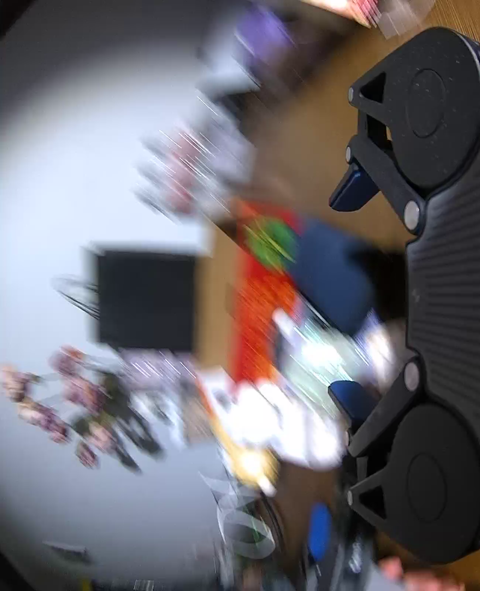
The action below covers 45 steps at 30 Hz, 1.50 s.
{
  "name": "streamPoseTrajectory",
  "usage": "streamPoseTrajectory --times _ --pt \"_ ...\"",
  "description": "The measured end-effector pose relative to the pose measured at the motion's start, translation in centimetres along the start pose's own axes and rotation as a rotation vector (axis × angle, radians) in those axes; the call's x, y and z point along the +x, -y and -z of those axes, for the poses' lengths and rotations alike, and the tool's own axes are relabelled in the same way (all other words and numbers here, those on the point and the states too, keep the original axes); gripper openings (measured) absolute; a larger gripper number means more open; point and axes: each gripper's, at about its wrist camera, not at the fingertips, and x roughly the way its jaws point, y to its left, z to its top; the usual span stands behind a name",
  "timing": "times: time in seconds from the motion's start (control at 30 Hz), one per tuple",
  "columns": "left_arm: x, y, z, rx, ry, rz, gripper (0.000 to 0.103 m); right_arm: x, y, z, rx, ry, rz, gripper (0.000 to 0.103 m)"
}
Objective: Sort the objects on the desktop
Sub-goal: 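Grasp the yellow-and-white plush dog with the right gripper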
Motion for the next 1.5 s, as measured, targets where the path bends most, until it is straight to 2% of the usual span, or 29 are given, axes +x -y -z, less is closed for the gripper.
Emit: streamPoseTrajectory --times 0.03,0.07,0.1,0.17,0.2,0.3,0.33,0.47,0.53,0.67,0.83,0.9,1.0,1.17,1.3,1.37,1.43,1.47,1.5 --pt "-0.1 0.1 0.0 0.008 0.006 -0.01 0.103 -0.9 -0.5 0.1 -0.034 0.068 0.057 0.103" --pt "-0.2 0.1 0.0 0.015 0.013 -0.017 0.103 -1.2 -0.9 0.2 -0.064 0.097 0.074 0.103" --pt "-0.2 0.1 0.0 0.019 0.02 -0.022 0.103 -0.9 -1.1 0.2 -0.087 0.061 0.052 0.103" --pt "-0.2 0.0 0.0 0.02 0.018 -0.032 0.103 0.6 -1.2 0.3 -0.104 -0.081 -0.033 0.102" --pt "-0.2 -0.1 0.1 0.017 0.014 -0.036 0.103 0.8 -1.2 0.6 -0.099 -0.099 -0.056 0.097" --pt "-0.2 -0.7 0.1 0.013 0.008 -0.04 0.103 0.4 -1.3 0.8 -0.073 -0.077 -0.089 0.085" --pt "-0.3 -1.0 -0.1 0.016 0.012 -0.041 0.103 0.3 -1.2 0.8 -0.067 -0.071 -0.11 0.085" --pt "-0.9 -2.1 -1.2 -0.004 0.048 -0.055 0.103 0.2 -1.3 0.6 -0.053 -0.073 -0.17 0.066" --pt "-1.2 -2.9 -1.7 -0.03 0.058 -0.043 0.103 0.5 -1.1 0.3 -0.044 -0.069 -0.182 0.067" --pt "-1.1 -3.7 -2.0 -0.032 0.055 -0.054 0.103 0.8 -0.8 -0.2 -0.011 -0.054 -0.189 0.077" --pt "-0.5 -4.2 -2.3 -0.029 0.056 -0.083 0.103 1.6 -0.5 -1.1 0.015 -0.05 -0.199 0.078" --pt "-0.4 -4.8 -2.6 -0.05 0.064 -0.098 0.103 2.0 -0.8 -1.6 0.015 -0.046 -0.203 0.079" --pt "-0.2 -5.8 -3.0 -0.093 0.066 -0.077 0.103 2.5 -1.5 -2.8 0.01 -0.033 -0.224 0.084" --pt "-0.2 -6.6 -3.1 -0.088 0.079 -0.066 0.103 4.6 -4.0 -5.4 -0.016 -0.012 -0.297 0.086" --pt "0.3 -7.6 -2.9 -0.093 0.068 -0.07 0.102 8.2 -6.9 -6.8 -0.085 -0.055 -0.342 0.087" --pt "0.7 -8.1 -3.0 -0.096 0.051 -0.096 0.103 10.3 -8.1 -7.2 -0.105 -0.108 -0.381 0.086" --pt "0.8 -8.6 -3.0 -0.11 0.049 -0.065 0.103 12.1 -8.6 -7.5 -0.097 -0.158 -0.412 0.085" --pt "0.7 -8.7 -2.9 -0.115 0.054 -0.049 0.103 12.6 -8.8 -7.4 -0.096 -0.173 -0.411 0.082" --pt "0.6 -8.7 -2.9 -0.112 0.06 -0.035 0.103 13.0 -8.9 -7.3 -0.094 -0.184 -0.406 0.056"
